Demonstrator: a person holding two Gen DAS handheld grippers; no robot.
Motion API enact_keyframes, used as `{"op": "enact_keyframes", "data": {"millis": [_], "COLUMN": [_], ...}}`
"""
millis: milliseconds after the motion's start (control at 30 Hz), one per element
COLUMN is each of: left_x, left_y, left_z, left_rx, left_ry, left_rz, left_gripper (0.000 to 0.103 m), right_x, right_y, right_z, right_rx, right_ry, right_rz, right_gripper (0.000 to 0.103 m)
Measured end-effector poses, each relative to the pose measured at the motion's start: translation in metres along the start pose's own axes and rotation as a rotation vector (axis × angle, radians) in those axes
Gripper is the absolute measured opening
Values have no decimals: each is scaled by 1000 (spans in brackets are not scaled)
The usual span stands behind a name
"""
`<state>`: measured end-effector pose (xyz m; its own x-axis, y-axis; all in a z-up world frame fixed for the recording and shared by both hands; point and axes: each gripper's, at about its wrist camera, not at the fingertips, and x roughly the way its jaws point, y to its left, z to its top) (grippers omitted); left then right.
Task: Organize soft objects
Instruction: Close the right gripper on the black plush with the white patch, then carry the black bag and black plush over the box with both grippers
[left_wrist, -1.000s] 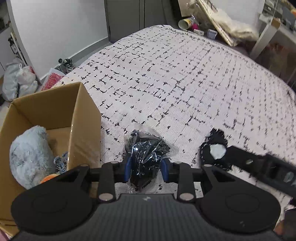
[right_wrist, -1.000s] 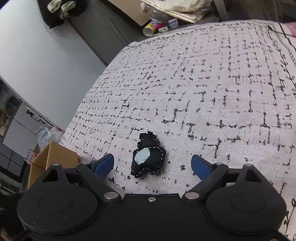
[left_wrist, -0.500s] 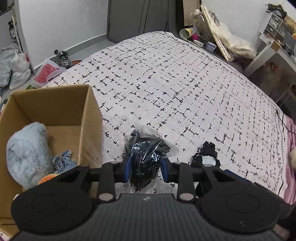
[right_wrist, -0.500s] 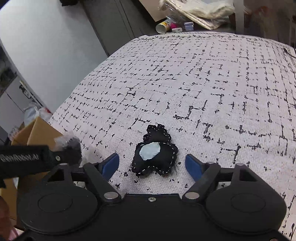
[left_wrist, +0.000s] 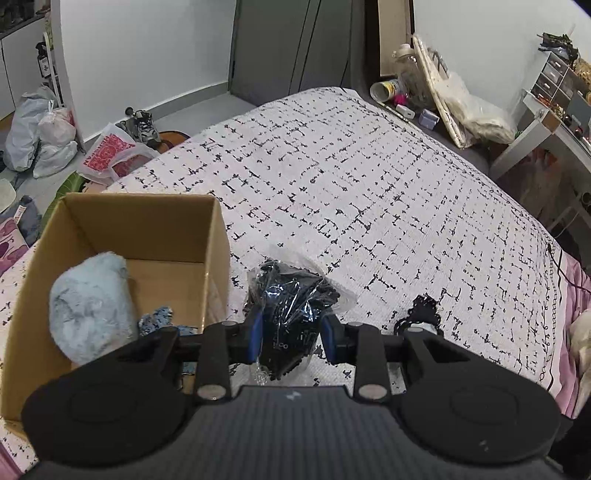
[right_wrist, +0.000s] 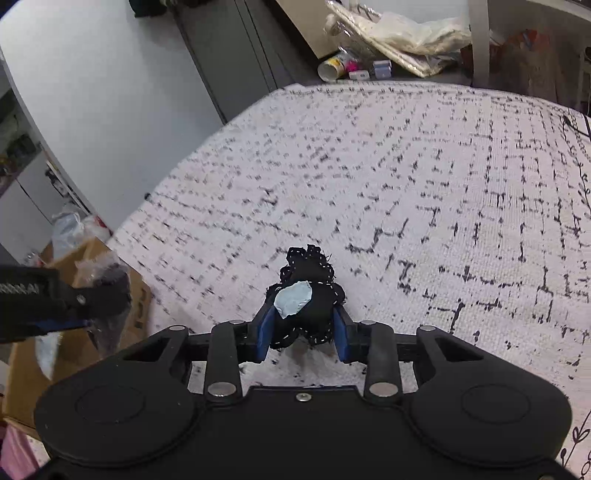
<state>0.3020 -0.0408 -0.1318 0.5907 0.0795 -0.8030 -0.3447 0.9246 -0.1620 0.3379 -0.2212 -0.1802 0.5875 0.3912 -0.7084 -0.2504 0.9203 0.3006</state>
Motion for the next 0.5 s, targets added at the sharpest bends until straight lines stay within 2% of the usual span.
{"op": "enact_keyframes", "data": {"millis": [500], "left_x": [-44], "left_y": [15], "left_z": [10], "left_rx": [-24], "left_ry": [-80], "left_rz": [8], "left_gripper": [31], "right_x": [-54], "right_y": [21], "right_z": [14], "right_rx": [8], "right_ry": [-82], "right_rz": [106], "right_gripper": [33]}}
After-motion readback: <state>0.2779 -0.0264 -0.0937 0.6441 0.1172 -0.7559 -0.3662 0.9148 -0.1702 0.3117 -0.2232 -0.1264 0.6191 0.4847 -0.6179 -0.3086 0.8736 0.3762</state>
